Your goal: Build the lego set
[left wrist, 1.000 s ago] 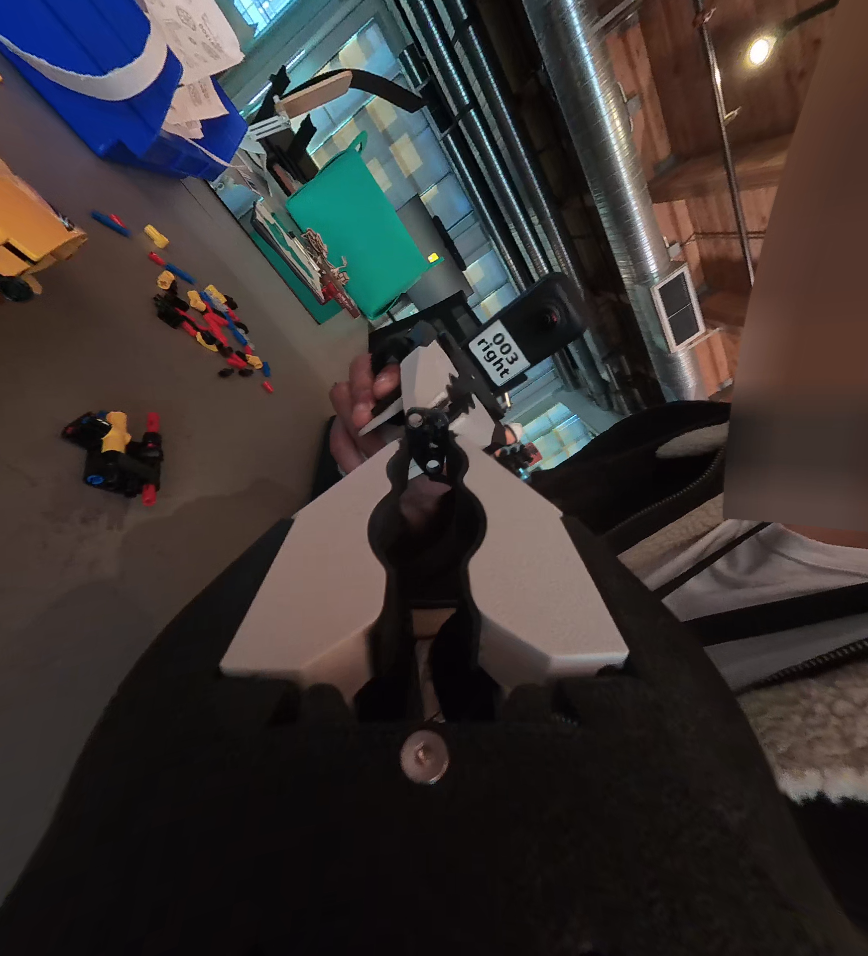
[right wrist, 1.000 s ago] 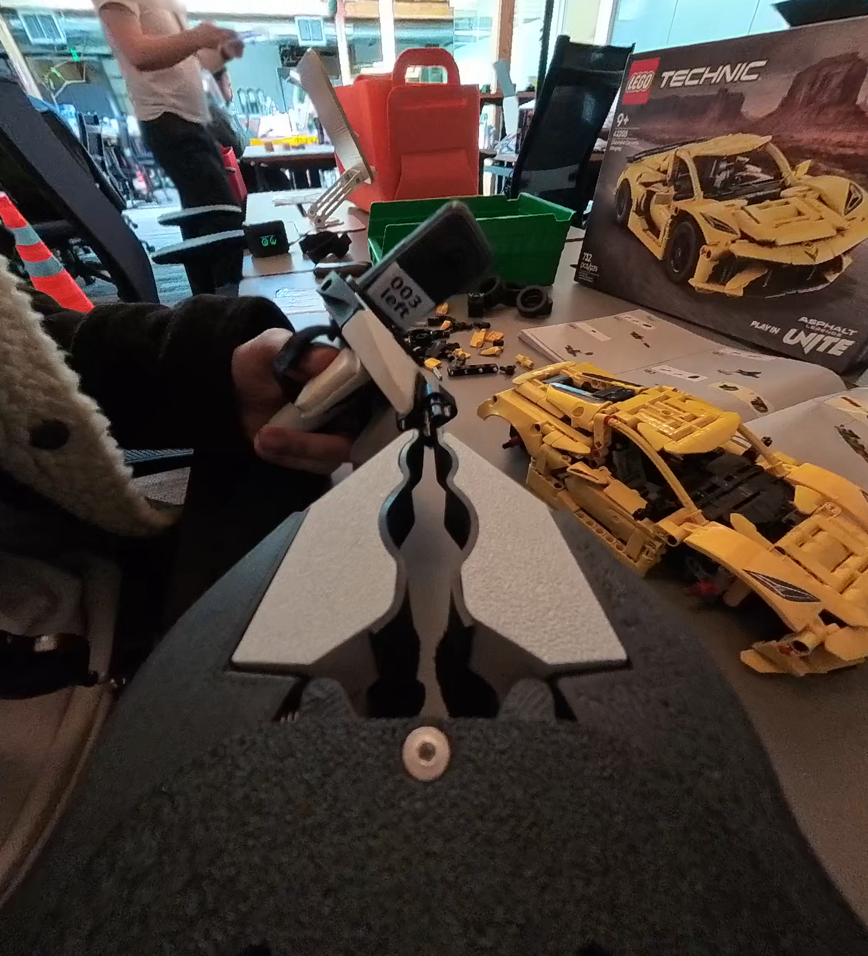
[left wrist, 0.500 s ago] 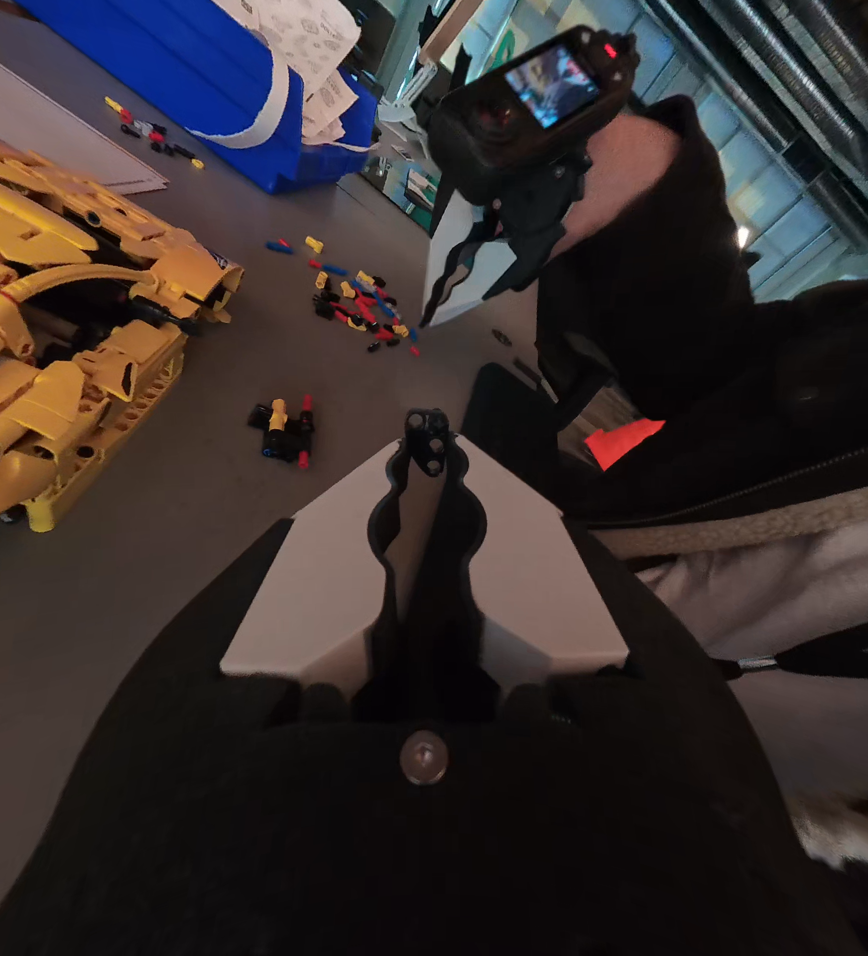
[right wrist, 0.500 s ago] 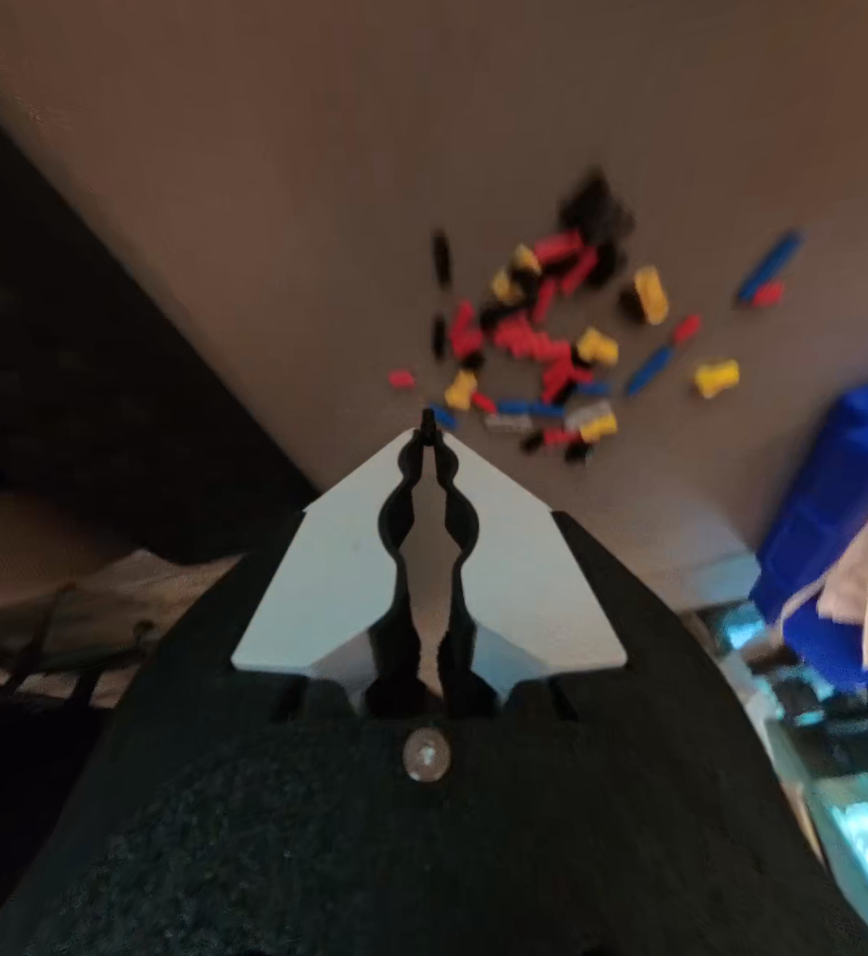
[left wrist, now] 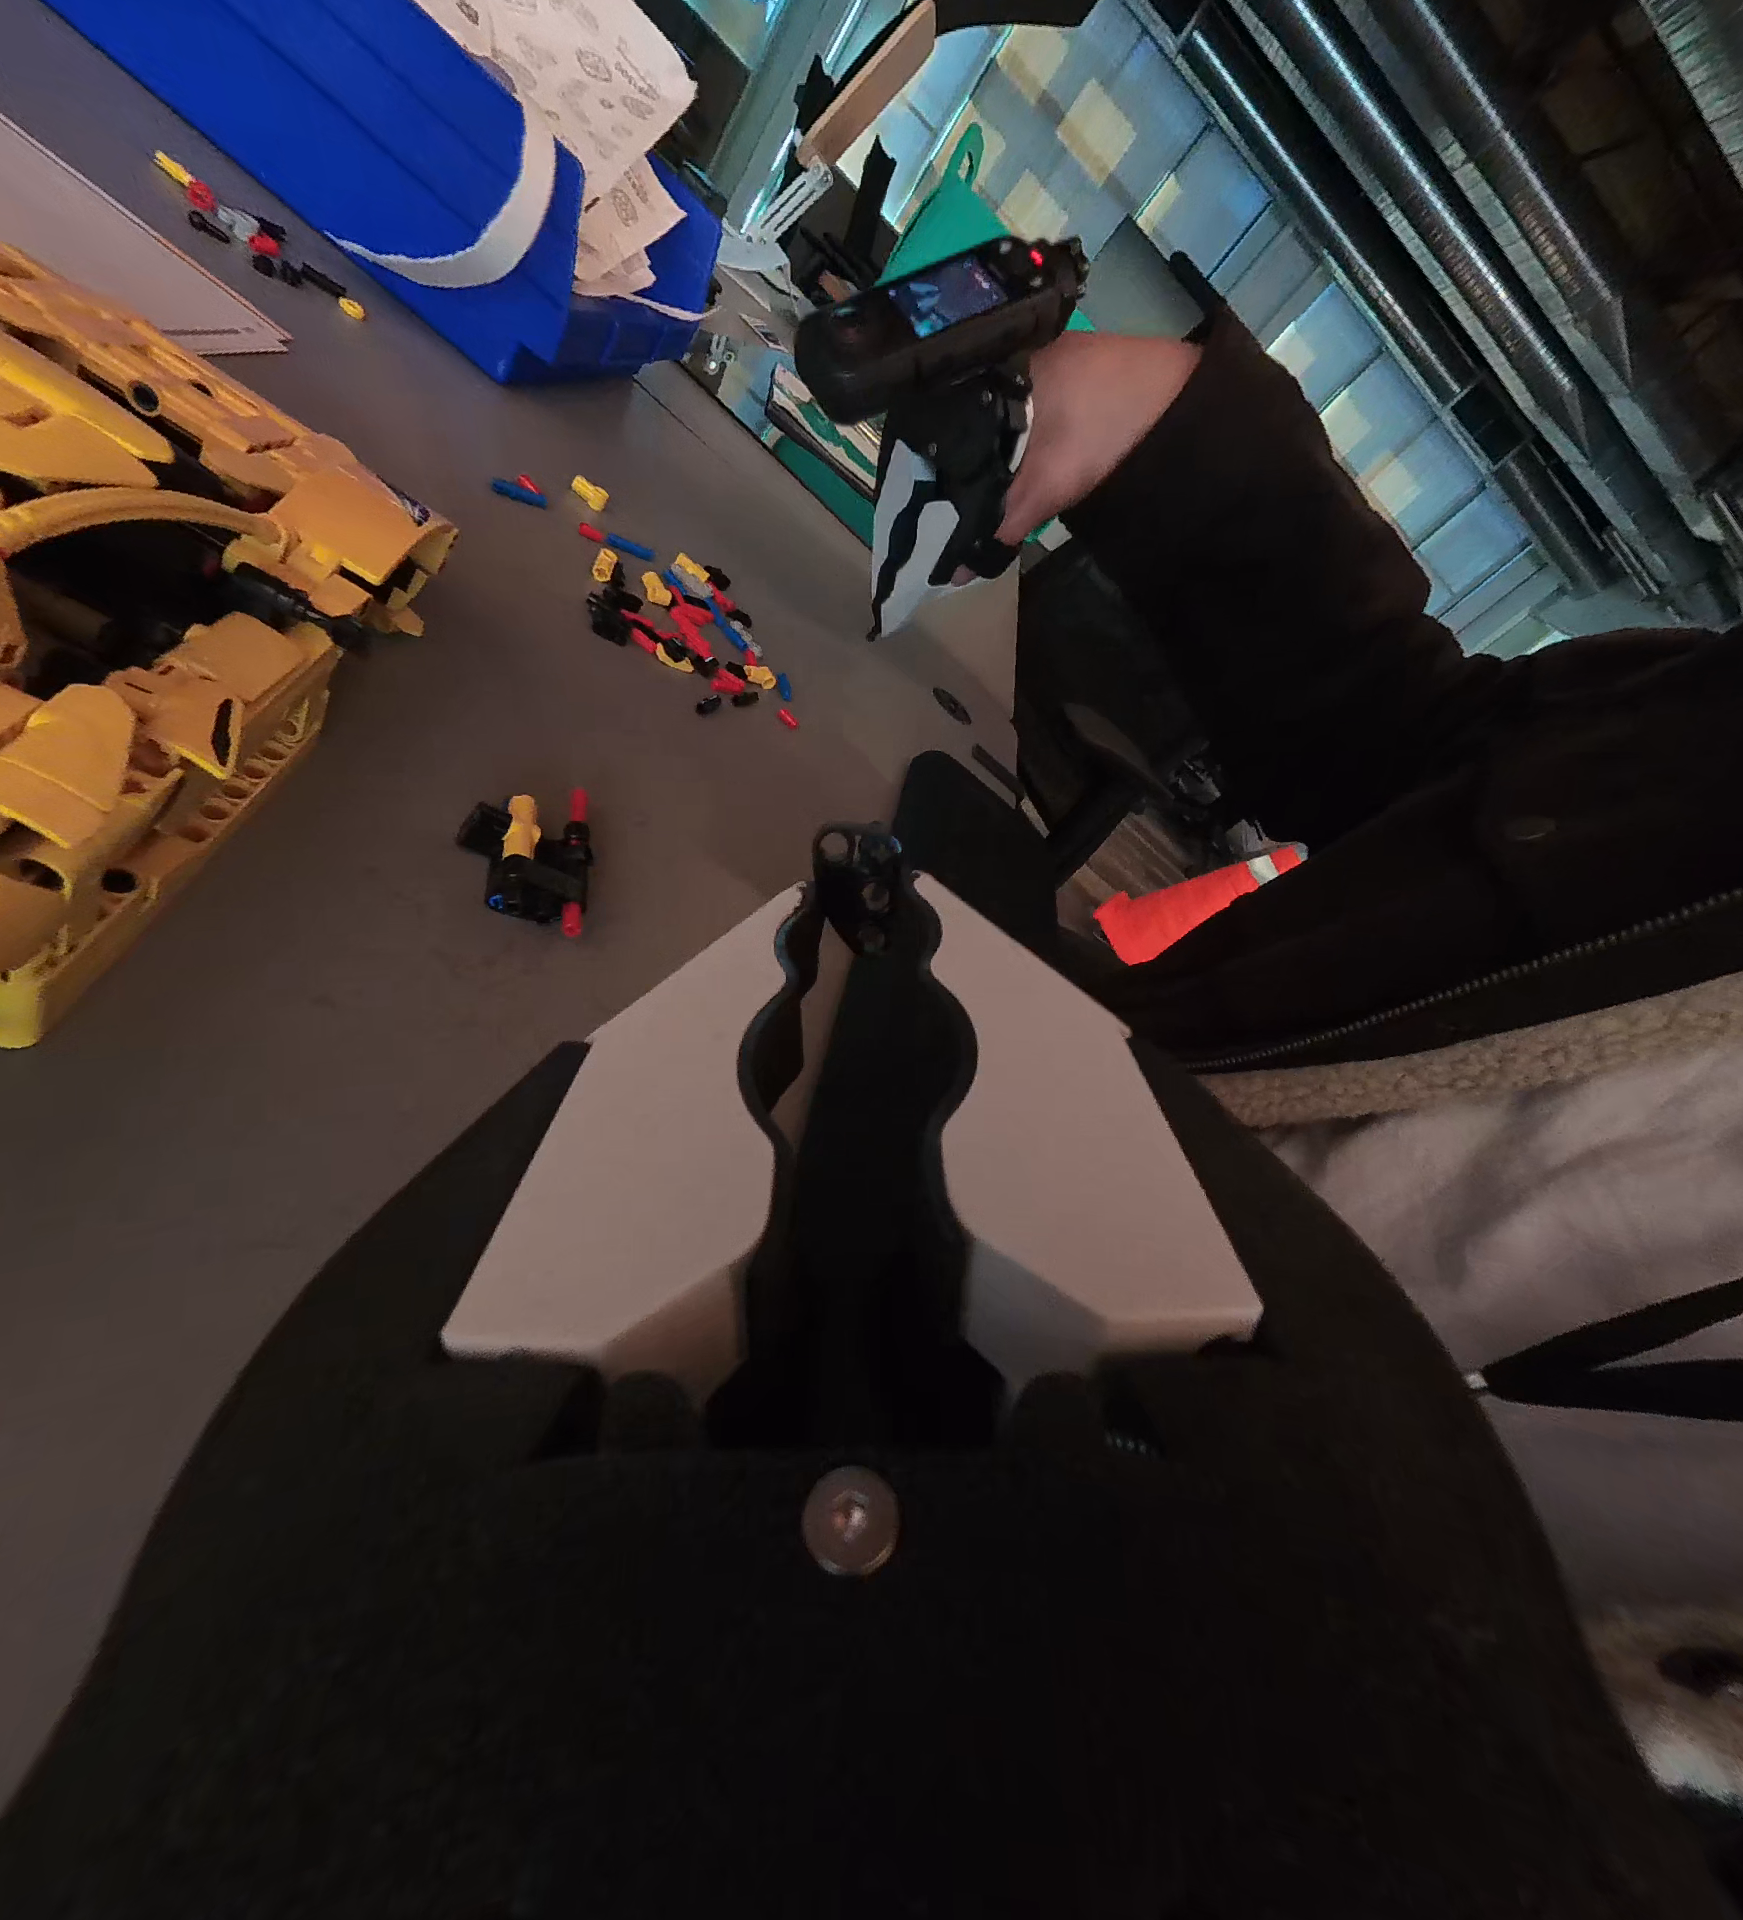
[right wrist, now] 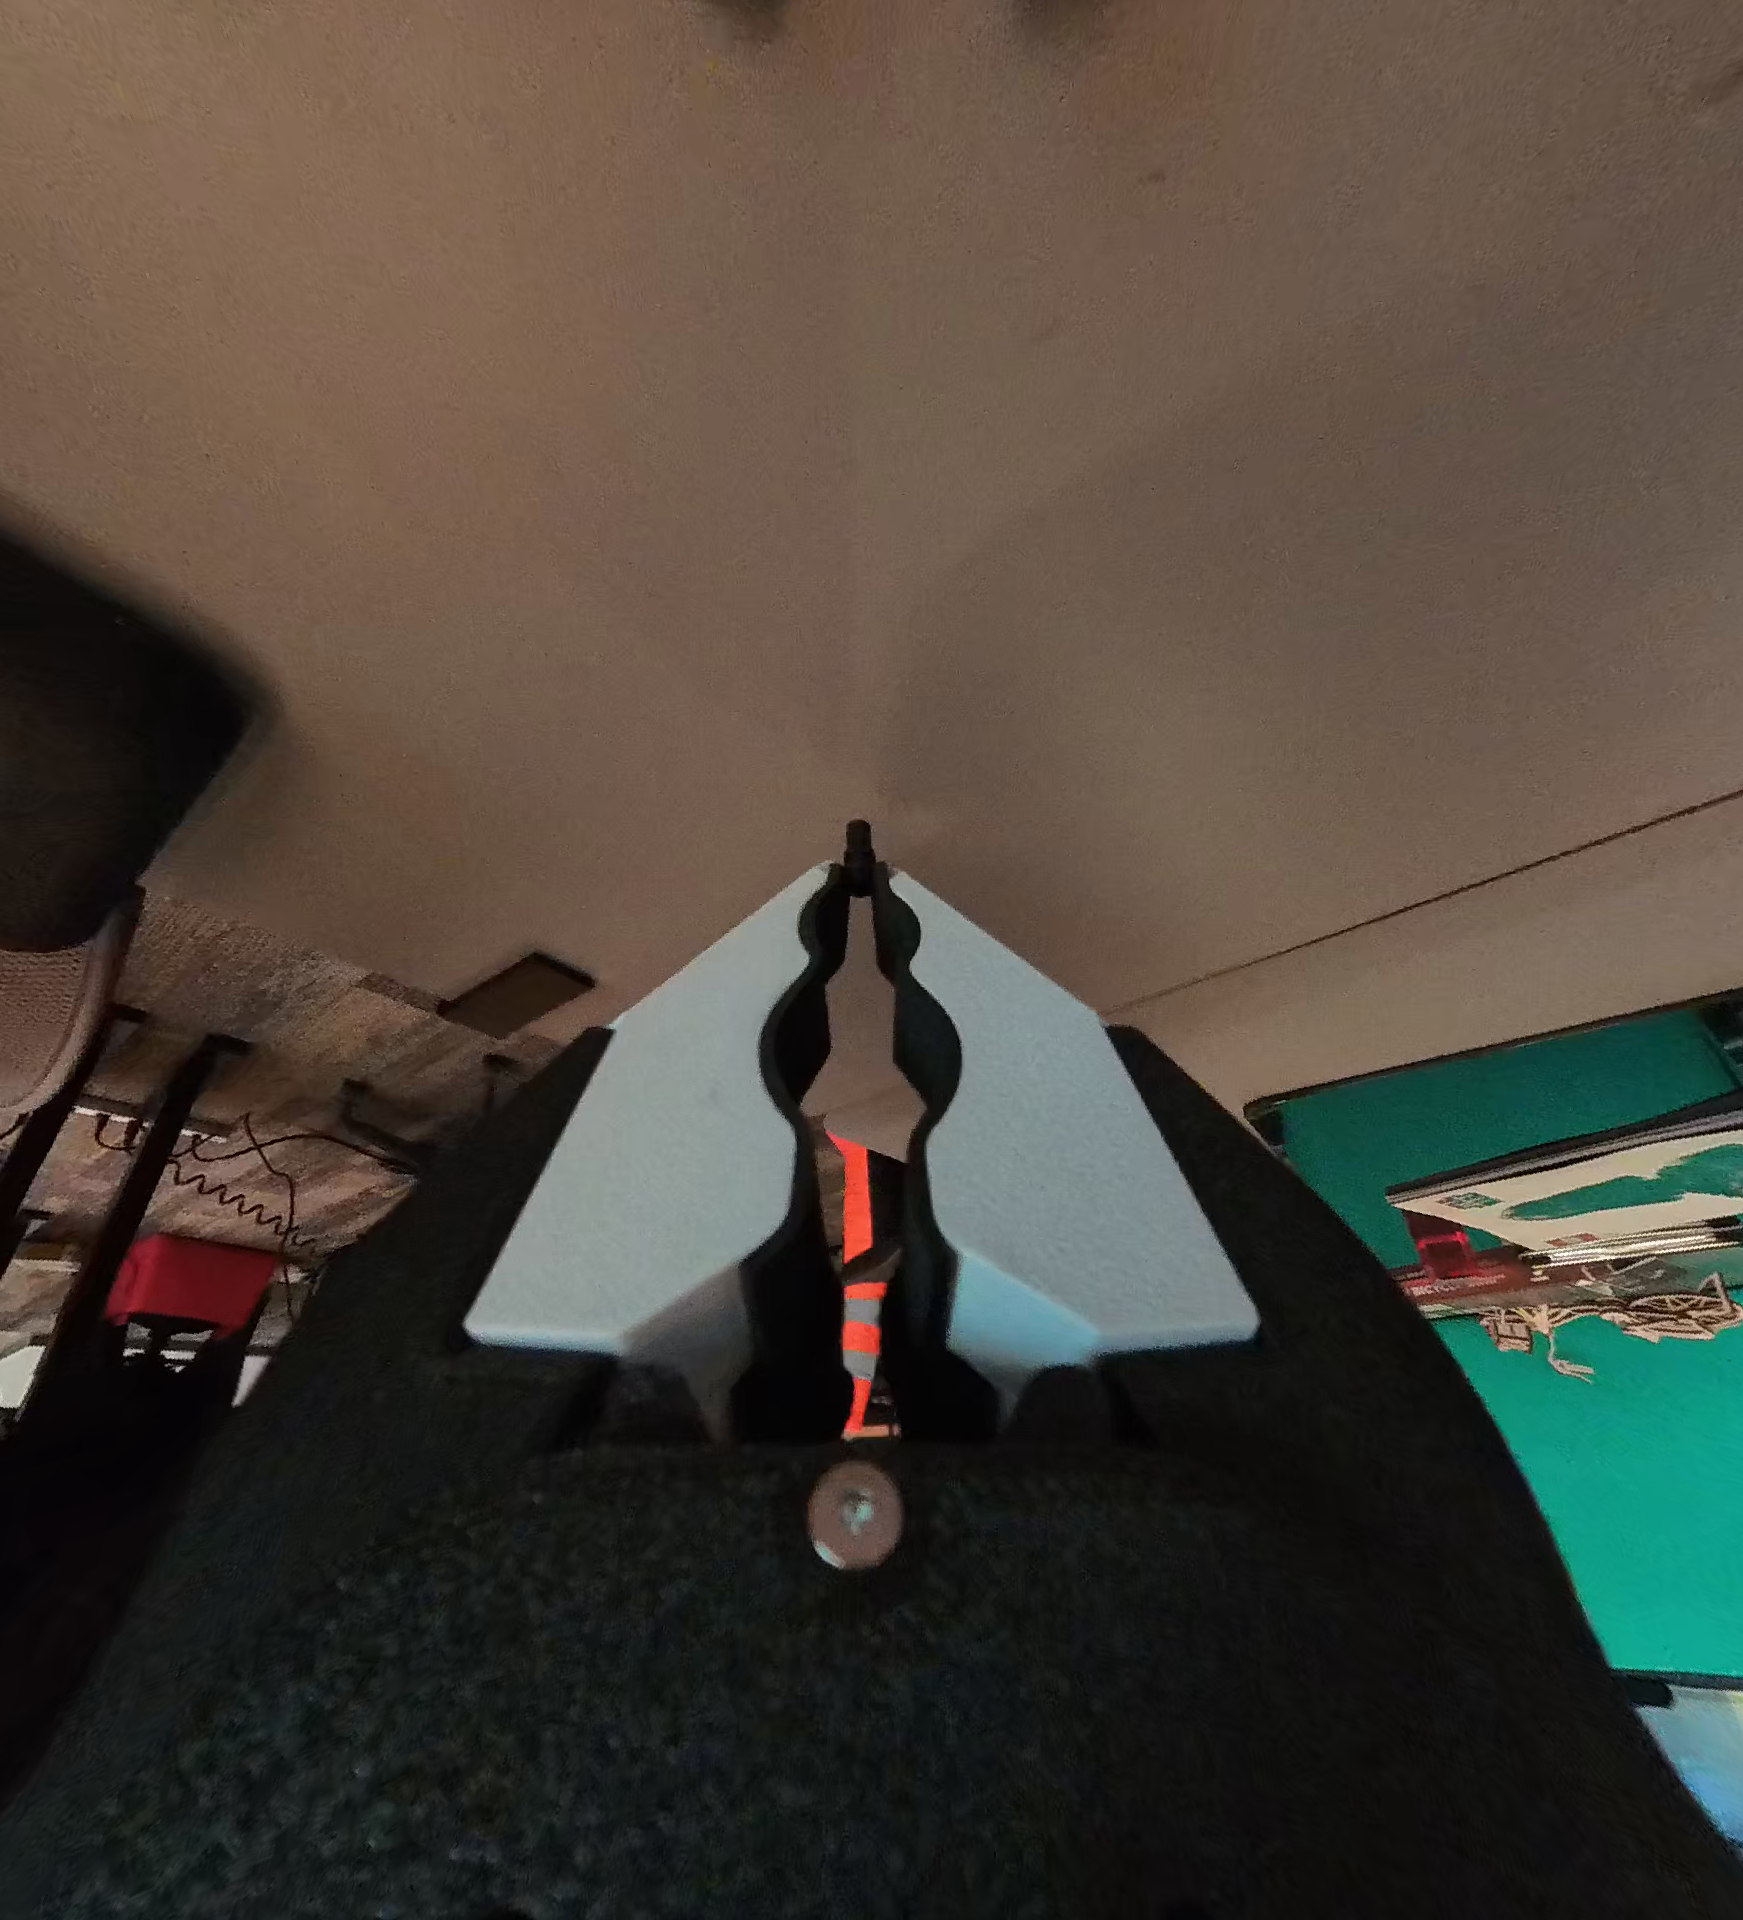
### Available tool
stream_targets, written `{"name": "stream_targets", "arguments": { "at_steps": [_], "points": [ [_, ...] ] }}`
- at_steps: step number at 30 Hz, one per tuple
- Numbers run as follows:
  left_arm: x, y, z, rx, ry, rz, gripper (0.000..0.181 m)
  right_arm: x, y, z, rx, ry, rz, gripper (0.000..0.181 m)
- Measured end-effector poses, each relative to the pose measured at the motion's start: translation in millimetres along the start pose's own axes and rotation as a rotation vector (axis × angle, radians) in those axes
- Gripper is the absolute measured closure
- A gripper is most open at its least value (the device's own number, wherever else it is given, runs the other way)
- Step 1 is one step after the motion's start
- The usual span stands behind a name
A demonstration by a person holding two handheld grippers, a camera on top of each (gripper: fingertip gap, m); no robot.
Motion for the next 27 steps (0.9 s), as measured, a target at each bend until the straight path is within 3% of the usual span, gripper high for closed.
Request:
{"name": "stream_targets", "arguments": {
  "at_steps": [27],
  "points": [
    [0, 0, 0, 0.0, 0.007, -0.008, 0.167, -2, -16, -4, 0.002, 0.01, -0.038, 0.17]
  ]
}}
Point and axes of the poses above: each gripper's, where its closed fingertips meet, y back along the fingers, z out of its top, x = y × z across the jaws, the point moved 7 cm from there along y, back along the fingers, and after that the axes turned 6 degrees about x, right-handed, at the moved point
